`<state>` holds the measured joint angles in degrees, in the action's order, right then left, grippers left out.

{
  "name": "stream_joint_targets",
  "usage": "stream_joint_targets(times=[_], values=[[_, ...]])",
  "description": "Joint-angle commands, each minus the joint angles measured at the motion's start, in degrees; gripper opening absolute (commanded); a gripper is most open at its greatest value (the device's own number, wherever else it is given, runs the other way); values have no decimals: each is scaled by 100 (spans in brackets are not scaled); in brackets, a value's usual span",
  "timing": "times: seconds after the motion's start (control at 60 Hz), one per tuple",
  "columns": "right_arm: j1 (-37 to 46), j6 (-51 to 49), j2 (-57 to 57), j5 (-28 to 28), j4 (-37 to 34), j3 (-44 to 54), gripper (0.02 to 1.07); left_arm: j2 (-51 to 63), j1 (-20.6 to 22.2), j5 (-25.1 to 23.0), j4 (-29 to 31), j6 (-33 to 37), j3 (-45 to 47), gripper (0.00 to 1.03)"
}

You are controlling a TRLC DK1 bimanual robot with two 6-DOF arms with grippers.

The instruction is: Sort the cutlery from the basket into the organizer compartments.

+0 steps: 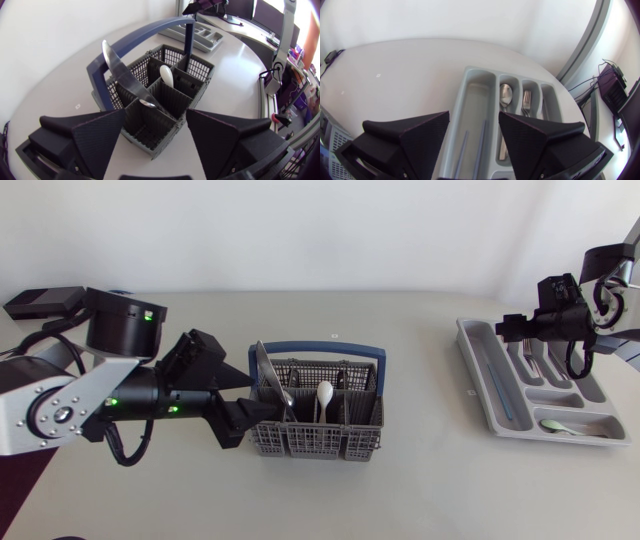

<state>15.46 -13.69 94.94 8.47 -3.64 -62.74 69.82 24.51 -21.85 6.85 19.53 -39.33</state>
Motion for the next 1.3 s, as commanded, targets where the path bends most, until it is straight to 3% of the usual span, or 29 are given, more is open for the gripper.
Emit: stream_joint_targets(times=[0.0,0.217,0.4,0.6,0.867,1.283], values=[[-219,-63,-564,93,-49,473,77,269,98,-39,-193,-195,145,83],[-931,-178,-2014,489,-462,1335,77,559,194,5,-465,-388,101,83],[-1792,-195,-3095,454,-1007,1686,77,858,273,313,-764,-617,-4,83],[-2241,-169,-3332,304,-1148,1844,77,902,317,418,-1046,-802,-66,83],[-2250,-213,-3385,296,-1148,1932,77,910,528,400,-1151,-837,-154,83],[-2258,-292,-3394,296,-1121,2046,77,594,519,93,-1160,-758,57,83]])
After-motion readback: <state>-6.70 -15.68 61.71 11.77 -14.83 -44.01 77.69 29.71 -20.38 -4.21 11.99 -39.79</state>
